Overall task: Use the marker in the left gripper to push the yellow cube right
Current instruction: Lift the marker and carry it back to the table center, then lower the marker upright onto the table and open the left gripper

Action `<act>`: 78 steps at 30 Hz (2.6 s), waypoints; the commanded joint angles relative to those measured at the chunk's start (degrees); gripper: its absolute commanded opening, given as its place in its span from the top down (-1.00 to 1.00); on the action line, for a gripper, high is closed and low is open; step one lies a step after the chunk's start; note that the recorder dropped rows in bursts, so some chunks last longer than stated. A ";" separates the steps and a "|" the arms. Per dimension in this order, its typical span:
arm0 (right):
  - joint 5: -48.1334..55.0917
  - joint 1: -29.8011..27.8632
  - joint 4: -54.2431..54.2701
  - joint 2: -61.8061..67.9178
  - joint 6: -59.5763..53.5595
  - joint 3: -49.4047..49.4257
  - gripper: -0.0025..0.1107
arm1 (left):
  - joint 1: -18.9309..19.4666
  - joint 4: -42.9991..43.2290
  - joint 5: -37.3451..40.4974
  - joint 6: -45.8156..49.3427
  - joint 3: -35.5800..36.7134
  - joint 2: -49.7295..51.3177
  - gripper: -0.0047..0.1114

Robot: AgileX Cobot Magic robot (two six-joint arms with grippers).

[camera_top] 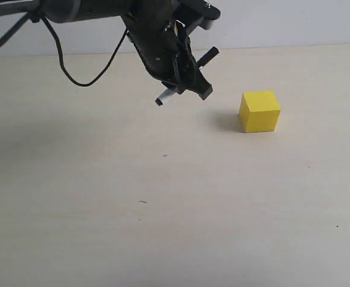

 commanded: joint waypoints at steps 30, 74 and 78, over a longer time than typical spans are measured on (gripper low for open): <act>-0.60 -0.43 -0.14 -0.34 -0.31 0.23 0.96 | 0.39 -13.21 8.37 -40.37 4.52 -2.01 0.92; -0.46 -0.43 -0.14 -0.34 -0.21 0.23 0.96 | -0.07 -5.91 0.96 -49.19 10.77 6.13 0.67; -0.46 -0.43 -0.14 -0.34 -0.21 0.23 0.96 | -0.07 -6.39 1.36 -49.35 10.77 5.38 0.22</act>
